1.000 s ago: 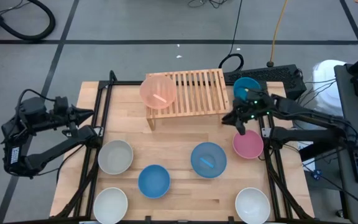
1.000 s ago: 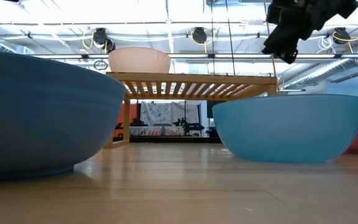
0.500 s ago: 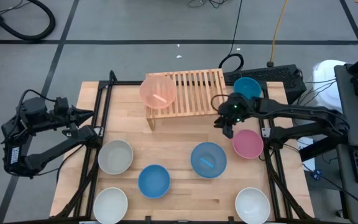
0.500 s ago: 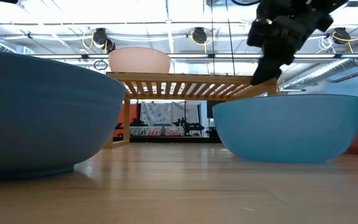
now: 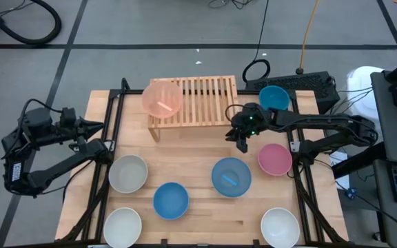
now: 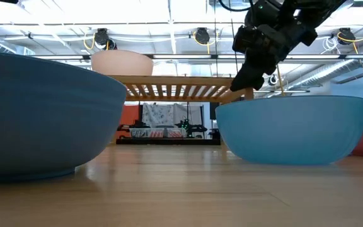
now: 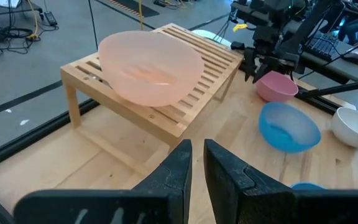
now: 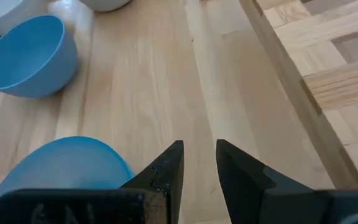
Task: Place and stack bowls onto a shelf
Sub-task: Adjust the shelf on the table, then stack the middle blue bowl on top of the orange bowl on the shelf
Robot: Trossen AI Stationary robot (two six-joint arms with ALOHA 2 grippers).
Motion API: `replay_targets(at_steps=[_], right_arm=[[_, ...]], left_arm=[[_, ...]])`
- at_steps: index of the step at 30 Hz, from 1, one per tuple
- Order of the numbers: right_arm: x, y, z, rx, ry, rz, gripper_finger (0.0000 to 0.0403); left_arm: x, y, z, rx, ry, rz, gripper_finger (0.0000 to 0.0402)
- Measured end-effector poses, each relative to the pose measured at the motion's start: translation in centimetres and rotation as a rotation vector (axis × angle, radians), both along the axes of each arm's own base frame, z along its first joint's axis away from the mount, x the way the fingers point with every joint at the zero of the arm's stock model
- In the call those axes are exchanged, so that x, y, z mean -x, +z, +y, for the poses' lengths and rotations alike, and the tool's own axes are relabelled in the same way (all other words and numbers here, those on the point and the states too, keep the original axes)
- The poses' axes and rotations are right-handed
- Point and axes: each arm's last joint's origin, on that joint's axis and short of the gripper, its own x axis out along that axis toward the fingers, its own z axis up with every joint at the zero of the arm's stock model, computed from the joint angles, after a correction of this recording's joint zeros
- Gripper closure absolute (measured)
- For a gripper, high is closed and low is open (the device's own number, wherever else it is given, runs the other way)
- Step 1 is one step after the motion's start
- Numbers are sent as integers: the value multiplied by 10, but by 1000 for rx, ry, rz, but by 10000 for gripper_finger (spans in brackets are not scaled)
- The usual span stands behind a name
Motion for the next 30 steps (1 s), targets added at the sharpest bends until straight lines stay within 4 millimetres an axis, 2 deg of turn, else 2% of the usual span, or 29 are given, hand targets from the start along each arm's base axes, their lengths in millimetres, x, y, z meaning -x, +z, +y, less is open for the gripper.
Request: replay_targets(at_steps=[6,10,13,16,22,30], right_arm=[[7,18,9,9,55,-94,314],[15,33,14,27,7,-148,314],[19,39,23,-31,5,-163,314],[26,42,38,-82,88,-144,314],[36,39,61,-232,82,-15,314],[32,17,78,-263,42,189,314]], left_arm=[[0,-1,-1,82,-15,-32,355],[1,-6,-3,134,-6,8,355],[2,-8,-4,145,-5,30,355],[3,-9,-4,134,-12,42,355],[3,-9,-4,115,-20,50,355],[3,-9,-4,99,-29,57,355]])
